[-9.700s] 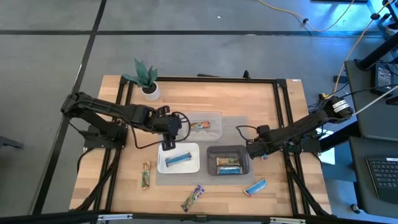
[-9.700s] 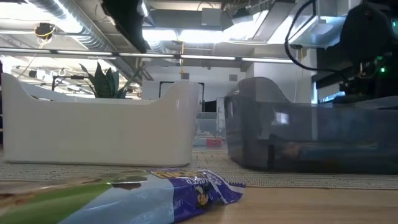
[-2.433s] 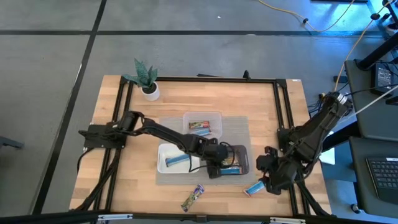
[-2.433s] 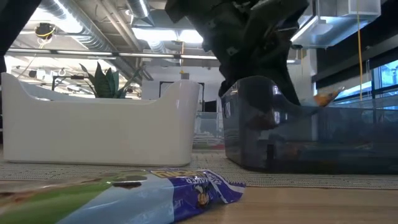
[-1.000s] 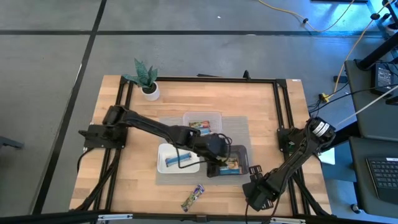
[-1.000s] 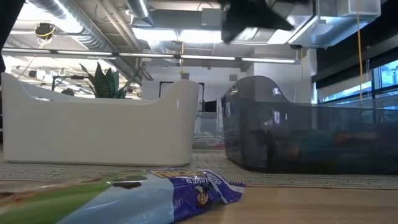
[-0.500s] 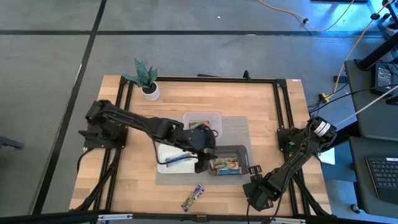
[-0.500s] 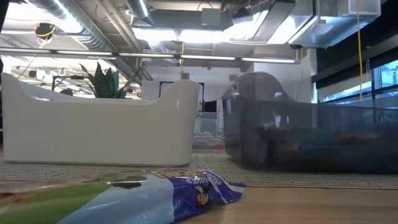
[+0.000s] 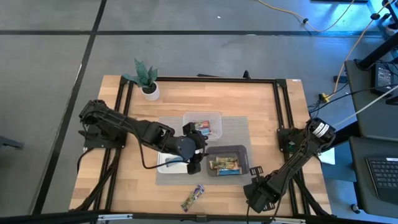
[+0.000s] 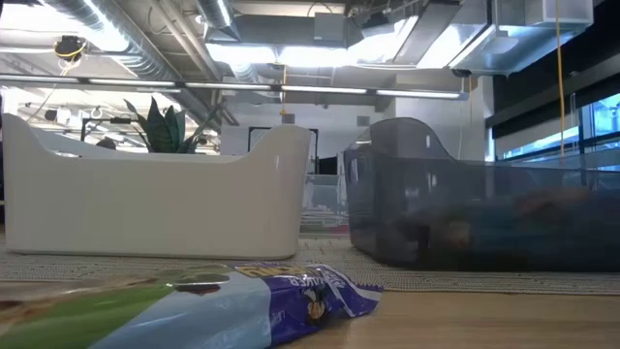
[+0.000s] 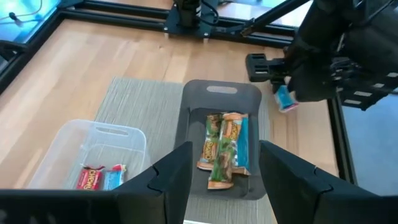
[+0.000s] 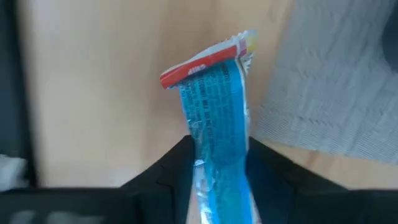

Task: Pick and place Granola Bars by type
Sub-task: Put the red granola bar into the transparent bin

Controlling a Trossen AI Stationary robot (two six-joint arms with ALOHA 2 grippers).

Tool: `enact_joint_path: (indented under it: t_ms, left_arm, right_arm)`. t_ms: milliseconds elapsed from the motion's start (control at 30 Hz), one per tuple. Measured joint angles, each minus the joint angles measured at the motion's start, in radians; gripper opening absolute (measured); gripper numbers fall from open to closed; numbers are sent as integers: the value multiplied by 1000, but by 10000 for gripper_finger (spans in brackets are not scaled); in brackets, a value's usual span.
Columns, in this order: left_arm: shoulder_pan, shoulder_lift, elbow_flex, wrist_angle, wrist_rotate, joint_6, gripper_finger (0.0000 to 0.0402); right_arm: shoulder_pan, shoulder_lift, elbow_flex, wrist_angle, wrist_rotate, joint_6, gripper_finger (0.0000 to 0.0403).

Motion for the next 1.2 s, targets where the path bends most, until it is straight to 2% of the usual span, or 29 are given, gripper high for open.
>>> enact_joint_path:
  t_ms: [200,467,567,667,800,933,1100,1200]
  left_arm:
    - [1,0,0,-4,-2,0,175]
    - [-9,1,0,-115,24,-96,176]
    - [-36,1,-2,-157,23,-147,176]
    - [-72,1,-21,-156,24,-191,174]
    - [-127,6,-31,-155,24,-211,175]
    - [-185,13,-32,-154,27,-251,174]
    - [-260,12,-32,-152,-7,-343,171]
    - [-306,24,-32,-147,-29,-406,171]
  right_arm:
    - [0,-2,72,-77,14,-9,136]
    - [-2,-3,292,-360,37,-11,136]
    - [-12,-4,401,-435,124,-43,136]
    - [-40,-5,508,-477,259,-108,136]
    - [-101,-5,622,-475,428,-246,136]
    - [-196,-7,683,-438,537,-401,136]
    - [-353,-7,682,-311,535,-596,136]
    - [-458,-7,661,-231,464,-677,136]
